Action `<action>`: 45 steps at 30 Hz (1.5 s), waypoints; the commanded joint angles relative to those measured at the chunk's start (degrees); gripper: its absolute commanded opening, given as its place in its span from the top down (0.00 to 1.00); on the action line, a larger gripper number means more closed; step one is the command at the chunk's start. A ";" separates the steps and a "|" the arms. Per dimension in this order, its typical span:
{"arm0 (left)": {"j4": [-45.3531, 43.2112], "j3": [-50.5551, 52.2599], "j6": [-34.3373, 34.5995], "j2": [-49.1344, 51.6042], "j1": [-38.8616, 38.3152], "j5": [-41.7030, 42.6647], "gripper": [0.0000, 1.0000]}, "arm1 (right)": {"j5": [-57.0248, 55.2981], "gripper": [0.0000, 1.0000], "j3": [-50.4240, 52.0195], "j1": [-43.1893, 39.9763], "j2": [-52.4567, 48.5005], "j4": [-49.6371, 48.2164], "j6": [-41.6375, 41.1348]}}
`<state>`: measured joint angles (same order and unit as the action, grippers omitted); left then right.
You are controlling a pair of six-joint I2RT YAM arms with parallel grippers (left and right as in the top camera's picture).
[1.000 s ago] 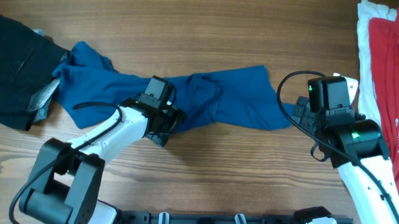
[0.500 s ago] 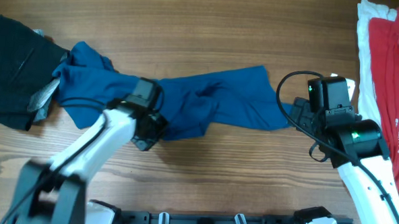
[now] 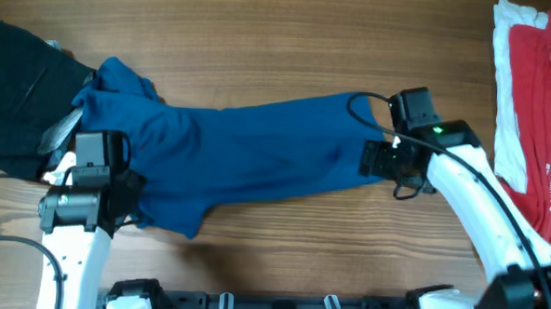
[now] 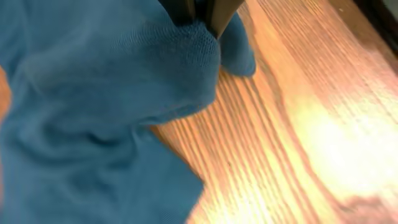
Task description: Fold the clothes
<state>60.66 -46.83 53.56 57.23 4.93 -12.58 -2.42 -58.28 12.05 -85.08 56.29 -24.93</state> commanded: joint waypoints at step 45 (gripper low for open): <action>-0.02 0.09 -0.87 4.81 1.36 -6.08 0.96 | -3.52 0.13 12.48 -1.55 -11.67 -42.25 4.39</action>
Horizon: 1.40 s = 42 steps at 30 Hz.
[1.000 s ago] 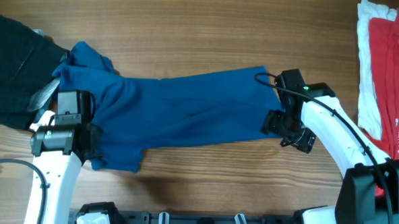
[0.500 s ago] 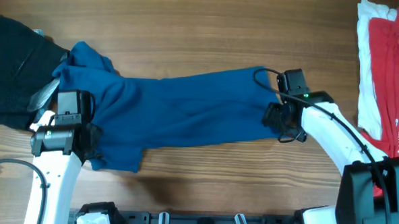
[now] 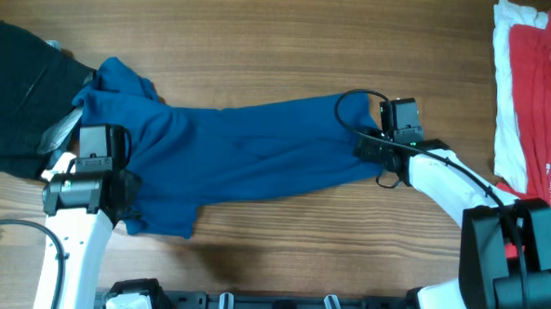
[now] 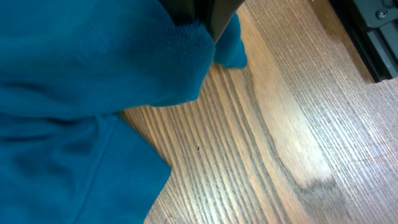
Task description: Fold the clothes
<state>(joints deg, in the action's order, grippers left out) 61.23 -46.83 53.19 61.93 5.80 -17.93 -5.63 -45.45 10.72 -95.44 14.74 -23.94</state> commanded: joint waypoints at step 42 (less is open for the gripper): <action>-0.59 0.09 -0.50 0.11 0.48 -0.74 0.96 | 9.55 0.59 17.25 -13.75 11.50 -4.79 -9.25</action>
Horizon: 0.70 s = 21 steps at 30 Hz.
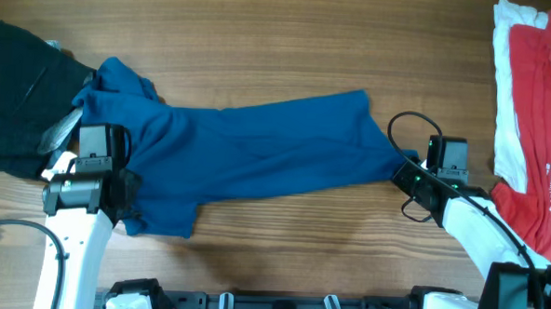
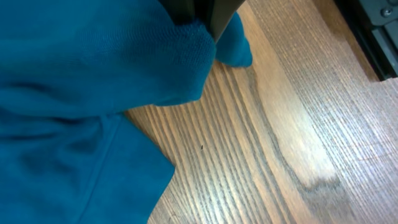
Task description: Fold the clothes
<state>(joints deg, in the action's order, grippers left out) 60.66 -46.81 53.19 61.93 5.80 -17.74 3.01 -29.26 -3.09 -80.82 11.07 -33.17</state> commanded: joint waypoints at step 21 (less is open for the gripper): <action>-1.22 -1.46 -14.67 -1.33 0.48 9.73 0.96 | 0.92 0.96 -18.36 0.07 10.12 29.62 8.72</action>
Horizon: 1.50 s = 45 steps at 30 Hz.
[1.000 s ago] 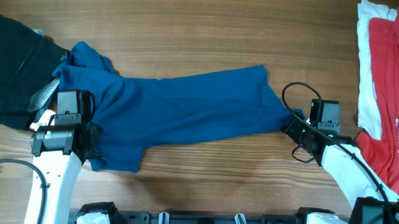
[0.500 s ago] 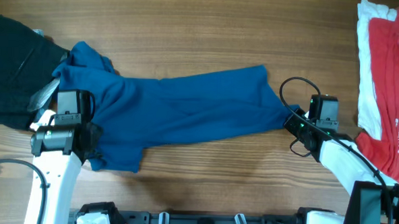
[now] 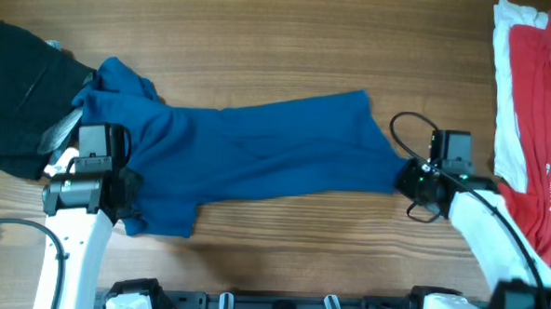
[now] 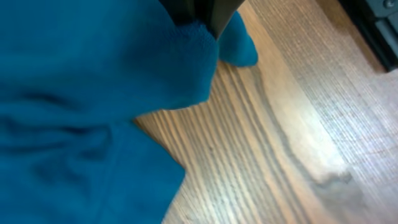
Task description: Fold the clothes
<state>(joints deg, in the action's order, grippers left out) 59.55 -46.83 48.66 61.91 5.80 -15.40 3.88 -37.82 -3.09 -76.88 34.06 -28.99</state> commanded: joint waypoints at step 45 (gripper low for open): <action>-38.34 -86.64 -14.84 40.09 1.20 39.50 0.96 | -5.49 0.96 -109.87 -7.87 -27.47 16.52 10.91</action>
<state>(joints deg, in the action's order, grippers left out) 16.53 -123.46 34.22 105.08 6.17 23.51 -1.93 -144.51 -10.85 -105.23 47.68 -20.93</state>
